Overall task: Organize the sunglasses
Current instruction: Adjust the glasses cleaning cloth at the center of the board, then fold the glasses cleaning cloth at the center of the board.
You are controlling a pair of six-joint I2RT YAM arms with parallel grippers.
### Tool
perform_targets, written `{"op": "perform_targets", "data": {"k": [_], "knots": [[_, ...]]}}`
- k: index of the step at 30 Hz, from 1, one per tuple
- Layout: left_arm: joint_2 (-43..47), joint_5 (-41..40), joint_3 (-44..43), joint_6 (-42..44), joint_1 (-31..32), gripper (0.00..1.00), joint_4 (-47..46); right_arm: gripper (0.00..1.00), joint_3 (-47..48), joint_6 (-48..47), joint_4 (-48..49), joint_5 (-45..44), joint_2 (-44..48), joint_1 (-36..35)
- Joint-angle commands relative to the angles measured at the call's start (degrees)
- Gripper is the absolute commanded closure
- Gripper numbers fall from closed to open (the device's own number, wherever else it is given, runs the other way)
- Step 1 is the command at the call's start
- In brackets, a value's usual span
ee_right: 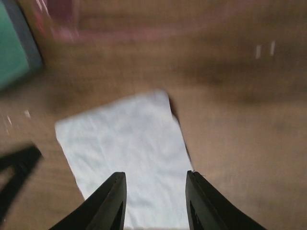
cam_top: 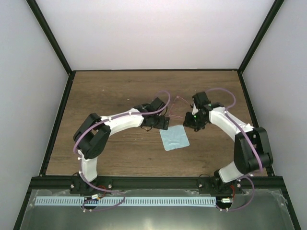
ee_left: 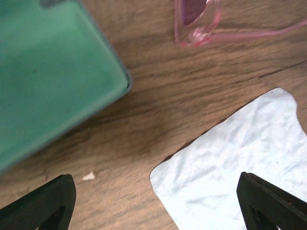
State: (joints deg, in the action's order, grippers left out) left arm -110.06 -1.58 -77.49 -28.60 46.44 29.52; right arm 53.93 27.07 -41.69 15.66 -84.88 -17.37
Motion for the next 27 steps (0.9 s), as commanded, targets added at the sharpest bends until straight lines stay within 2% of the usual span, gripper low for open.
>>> {"op": "perform_targets", "data": {"k": [1, 8, 21, 27], "knots": [[2.92, 1.38, 3.25, -6.69, 0.14, 0.08, -2.66, 0.64, 8.72, -3.83, 1.22, -7.32, -6.9, 0.81], [4.85, 0.08, 6.93, -10.3, 0.32, 0.1, -2.89, 0.64, 12.99, -5.57, 2.64, -9.78, -14.78, 0.12], [5.03, -1.45, 7.92, -10.7, 0.33, 0.1, -2.2, 0.66, 12.42, -5.53, 3.57, -12.35, -18.53, -5.05], [4.98, -1.74, 8.35, -10.36, 0.39, 0.1, -2.19, 0.72, 12.1, -5.45, 3.36, -13.02, -19.83, -5.75]]}}
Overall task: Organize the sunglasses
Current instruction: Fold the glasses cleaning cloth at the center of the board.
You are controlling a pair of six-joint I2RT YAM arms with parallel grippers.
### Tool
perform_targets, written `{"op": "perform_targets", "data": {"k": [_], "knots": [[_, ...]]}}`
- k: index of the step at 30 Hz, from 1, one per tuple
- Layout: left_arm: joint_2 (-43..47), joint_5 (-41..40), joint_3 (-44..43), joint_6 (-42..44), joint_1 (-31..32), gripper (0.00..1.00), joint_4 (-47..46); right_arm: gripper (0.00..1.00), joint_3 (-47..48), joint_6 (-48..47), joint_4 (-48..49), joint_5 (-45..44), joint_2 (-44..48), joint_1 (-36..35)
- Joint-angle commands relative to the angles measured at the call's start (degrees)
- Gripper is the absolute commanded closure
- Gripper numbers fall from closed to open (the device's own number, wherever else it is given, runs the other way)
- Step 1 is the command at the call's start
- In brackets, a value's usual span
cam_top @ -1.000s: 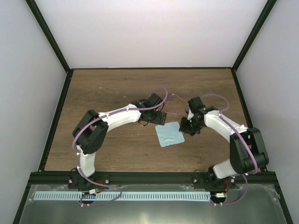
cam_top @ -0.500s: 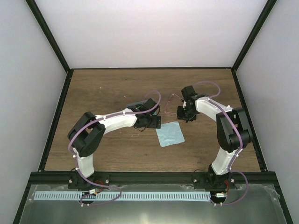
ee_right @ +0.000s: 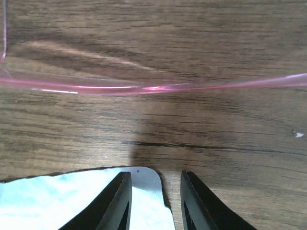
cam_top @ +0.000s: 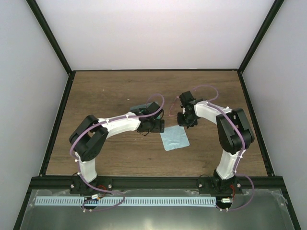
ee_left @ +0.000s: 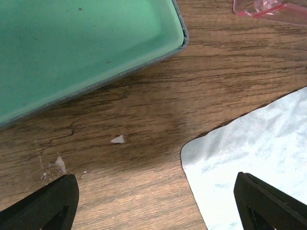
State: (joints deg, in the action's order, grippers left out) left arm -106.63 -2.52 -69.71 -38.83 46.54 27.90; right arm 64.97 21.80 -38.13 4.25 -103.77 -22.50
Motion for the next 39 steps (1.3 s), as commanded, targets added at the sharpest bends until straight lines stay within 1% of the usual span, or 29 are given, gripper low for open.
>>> {"op": "perform_targets", "data": {"k": [1, 6, 12, 16, 21, 29, 39], "knots": [[1.47, -0.88, 0.57, 0.01, 0.28, 0.1, -0.53, 0.73, 1.13, -0.14, -0.26, -1.66, -1.18, -0.73], [1.33, -1.24, 0.66, 0.25, 0.29, 0.1, -0.46, 0.78, 1.17, -0.19, -0.46, -1.89, -1.86, -1.31], [1.02, -0.86, 0.63, 0.35, 0.27, 0.1, -0.77, 0.92, 0.86, -0.24, -0.19, -1.79, -2.46, -1.43], [0.56, -0.24, 0.51, 0.43, 0.29, 0.09, -0.81, 0.99, 0.95, -0.3, -0.08, -1.58, -2.44, -1.44], [0.14, 0.74, 0.25, 0.8, 0.27, 0.1, -1.34, 0.99, 1.23, -0.26, -0.05, -0.6, -1.84, -1.41], [-0.93, 1.95, -0.86, 1.21, 0.54, 0.11, -1.3, 0.99, 1.91, 0.76, -0.56, -0.3, 2.0, -1.4], [-1.28, 2.21, -0.88, 1.37, 0.6, 0.11, -1.42, 0.99, 2.18, 1.04, -1.07, -1.0, 3.14, -1.41]]}}
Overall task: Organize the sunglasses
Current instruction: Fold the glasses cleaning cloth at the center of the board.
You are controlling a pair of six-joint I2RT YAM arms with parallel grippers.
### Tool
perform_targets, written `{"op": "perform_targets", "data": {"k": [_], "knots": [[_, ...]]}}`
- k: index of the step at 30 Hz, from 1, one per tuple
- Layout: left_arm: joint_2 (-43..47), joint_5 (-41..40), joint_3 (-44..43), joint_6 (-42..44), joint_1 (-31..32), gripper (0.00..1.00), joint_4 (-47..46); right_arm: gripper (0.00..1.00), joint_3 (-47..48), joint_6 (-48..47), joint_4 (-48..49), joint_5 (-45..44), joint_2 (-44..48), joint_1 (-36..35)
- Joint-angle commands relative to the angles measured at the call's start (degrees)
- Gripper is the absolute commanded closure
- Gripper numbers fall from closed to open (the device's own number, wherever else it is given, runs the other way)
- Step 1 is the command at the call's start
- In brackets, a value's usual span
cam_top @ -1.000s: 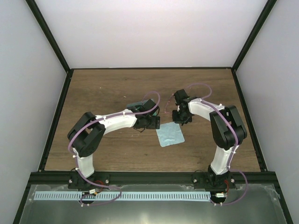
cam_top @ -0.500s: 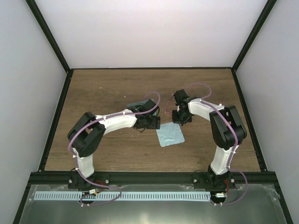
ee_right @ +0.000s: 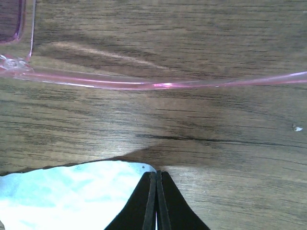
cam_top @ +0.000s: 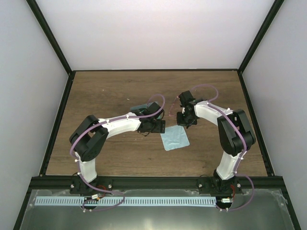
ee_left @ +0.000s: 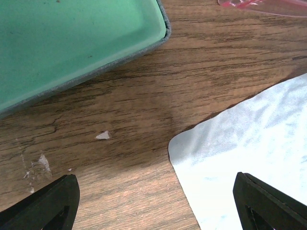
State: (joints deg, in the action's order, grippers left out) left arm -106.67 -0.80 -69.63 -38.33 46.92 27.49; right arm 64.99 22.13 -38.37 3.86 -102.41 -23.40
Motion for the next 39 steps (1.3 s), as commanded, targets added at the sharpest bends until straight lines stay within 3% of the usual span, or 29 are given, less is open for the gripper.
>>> {"op": "perform_targets", "data": {"k": [1, 3, 8, 15, 19, 32, 39], "knots": [[-1.39, 0.8, -1.07, 0.95, 0.22, 0.11, -1.1, 0.99, 2.16, 0.68, -0.83, -0.54, 1.59, -0.51], [-2.03, 1.37, -1.4, 1.04, 0.21, 0.13, -1.17, 0.99, 2.04, 0.59, -0.81, -0.35, 1.24, -0.55], [-5.35, 3.22, -3.83, 1.35, 0.43, 0.3, 0.17, 0.99, 1.54, 0.57, -0.57, -0.23, 0.51, -0.51], [-9.45, 3.55, -7.13, 2.6, 1.3, 0.35, 2.01, 0.99, 1.55, 0.46, -0.57, 0.01, 0.46, -0.51], [-11.14, 3.09, -8.85, 3.55, 1.31, 0.47, 3.04, 0.99, 1.39, 0.51, -0.56, -0.03, 0.5, -0.55], [-10.17, 3.83, -5.85, 3.77, 1.51, 0.81, 3.26, 0.99, 1.57, 0.69, -0.3, 0.27, 0.2, -0.52], [-10.27, 3.53, -5.98, 3.81, 1.6, 0.9, 3.45, 0.99, 1.1, 0.66, -0.3, 0.18, 0.59, -0.56]]}}
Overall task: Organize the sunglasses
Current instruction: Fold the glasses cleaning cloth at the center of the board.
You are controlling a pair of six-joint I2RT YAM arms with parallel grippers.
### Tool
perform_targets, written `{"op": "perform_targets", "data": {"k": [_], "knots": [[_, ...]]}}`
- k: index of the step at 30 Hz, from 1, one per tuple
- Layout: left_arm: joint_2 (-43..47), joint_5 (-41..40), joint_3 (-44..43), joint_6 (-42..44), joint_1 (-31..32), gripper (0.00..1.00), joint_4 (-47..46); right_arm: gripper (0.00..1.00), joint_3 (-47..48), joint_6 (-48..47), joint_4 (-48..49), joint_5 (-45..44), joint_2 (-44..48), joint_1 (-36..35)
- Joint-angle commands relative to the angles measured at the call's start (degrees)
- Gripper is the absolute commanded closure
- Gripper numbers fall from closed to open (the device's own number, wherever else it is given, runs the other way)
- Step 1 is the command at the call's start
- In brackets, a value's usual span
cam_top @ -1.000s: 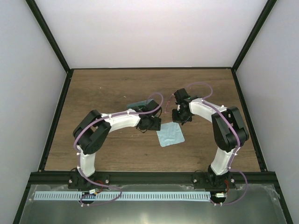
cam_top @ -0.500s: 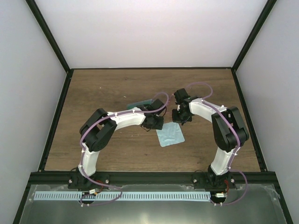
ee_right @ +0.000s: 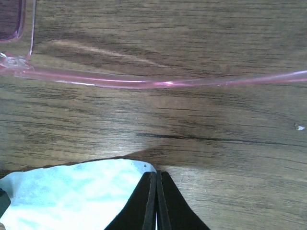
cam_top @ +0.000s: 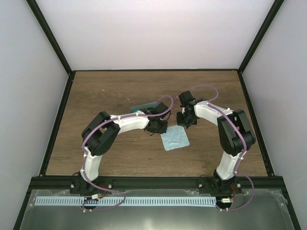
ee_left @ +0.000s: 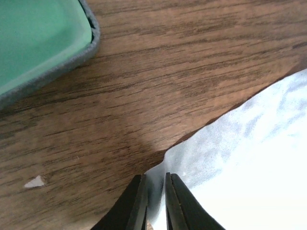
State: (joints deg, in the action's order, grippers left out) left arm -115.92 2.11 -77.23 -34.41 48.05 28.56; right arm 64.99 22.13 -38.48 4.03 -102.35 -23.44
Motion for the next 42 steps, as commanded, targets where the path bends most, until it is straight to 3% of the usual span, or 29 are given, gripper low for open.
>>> {"op": "perform_targets", "data": {"k": [1, 4, 42], "knots": [[-0.93, 0.59, 1.64, -0.08, 0.39, 0.92, 2.37, 0.99, 1.15, 0.69, -0.19, 0.06, 0.49, -0.5], [-0.85, 0.29, 1.58, 0.03, 0.43, 0.96, 2.41, 0.99, 1.4, 0.69, -0.19, 0.31, 0.61, -0.46], [5.39, -0.44, -2.45, 2.58, 4.59, 0.96, 5.0, 0.99, -4.6, -0.77, 1.38, 1.24, 7.46, -0.9]]}}
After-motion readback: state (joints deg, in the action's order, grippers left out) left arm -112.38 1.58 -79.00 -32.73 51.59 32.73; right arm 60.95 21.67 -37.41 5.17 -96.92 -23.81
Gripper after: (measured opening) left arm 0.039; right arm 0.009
